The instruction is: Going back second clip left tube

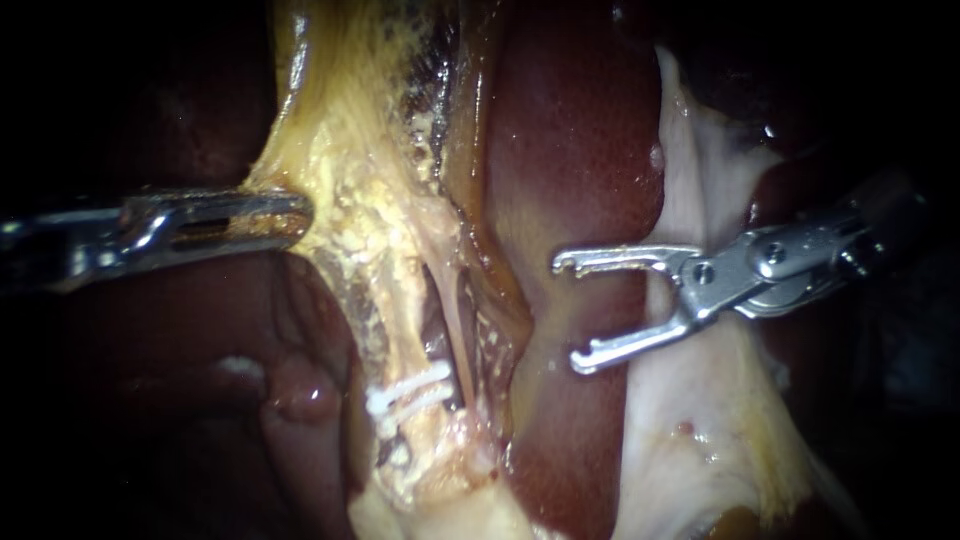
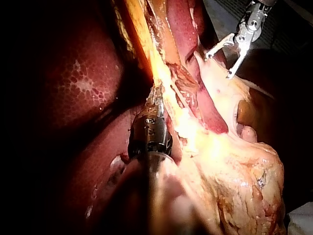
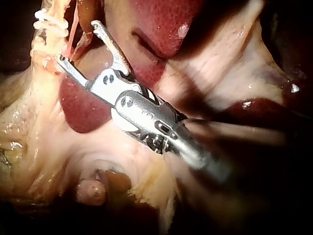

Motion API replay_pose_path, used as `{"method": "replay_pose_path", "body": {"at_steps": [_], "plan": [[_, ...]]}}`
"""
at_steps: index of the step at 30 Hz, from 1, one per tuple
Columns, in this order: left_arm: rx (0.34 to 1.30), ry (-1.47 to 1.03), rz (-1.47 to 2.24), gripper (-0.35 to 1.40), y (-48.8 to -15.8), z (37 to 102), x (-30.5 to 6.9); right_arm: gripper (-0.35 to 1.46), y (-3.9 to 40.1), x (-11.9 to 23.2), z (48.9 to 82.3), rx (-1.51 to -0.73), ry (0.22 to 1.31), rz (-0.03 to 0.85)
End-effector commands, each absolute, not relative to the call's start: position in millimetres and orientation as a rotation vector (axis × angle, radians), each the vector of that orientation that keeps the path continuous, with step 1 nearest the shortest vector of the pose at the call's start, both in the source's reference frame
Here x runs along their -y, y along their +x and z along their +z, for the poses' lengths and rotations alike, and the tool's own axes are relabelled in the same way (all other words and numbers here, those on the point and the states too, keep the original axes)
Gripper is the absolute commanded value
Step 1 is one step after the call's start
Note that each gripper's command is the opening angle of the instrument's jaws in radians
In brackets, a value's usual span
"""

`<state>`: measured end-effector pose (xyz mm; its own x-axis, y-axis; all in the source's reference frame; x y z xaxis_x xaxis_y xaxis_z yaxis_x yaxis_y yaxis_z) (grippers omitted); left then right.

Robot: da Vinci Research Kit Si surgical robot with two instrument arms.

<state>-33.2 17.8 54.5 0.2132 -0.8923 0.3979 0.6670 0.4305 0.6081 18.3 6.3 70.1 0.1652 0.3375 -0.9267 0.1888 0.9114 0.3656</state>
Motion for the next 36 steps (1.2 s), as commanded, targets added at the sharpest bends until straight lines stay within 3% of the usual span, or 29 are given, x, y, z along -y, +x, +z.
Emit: {"method": "replay_pose_path", "body": {"at_steps": [1,19,36], "plan": [[0.789,0.339,-1.107,-0.35,-33.2,54.7,-17.8,0.60,18.0,-6.3,69.8,-1.412,0.449,0.108],[0.732,0.381,-1.066,-0.35,-38.9,64.0,-16.1,0.60,17.7,-6.3,69.2,-1.417,0.442,0.101],[0.725,0.382,-1.061,-0.35,-39.0,64.4,-15.6,0.60,17.8,-6.2,68.9,-1.417,0.442,0.102]]}}
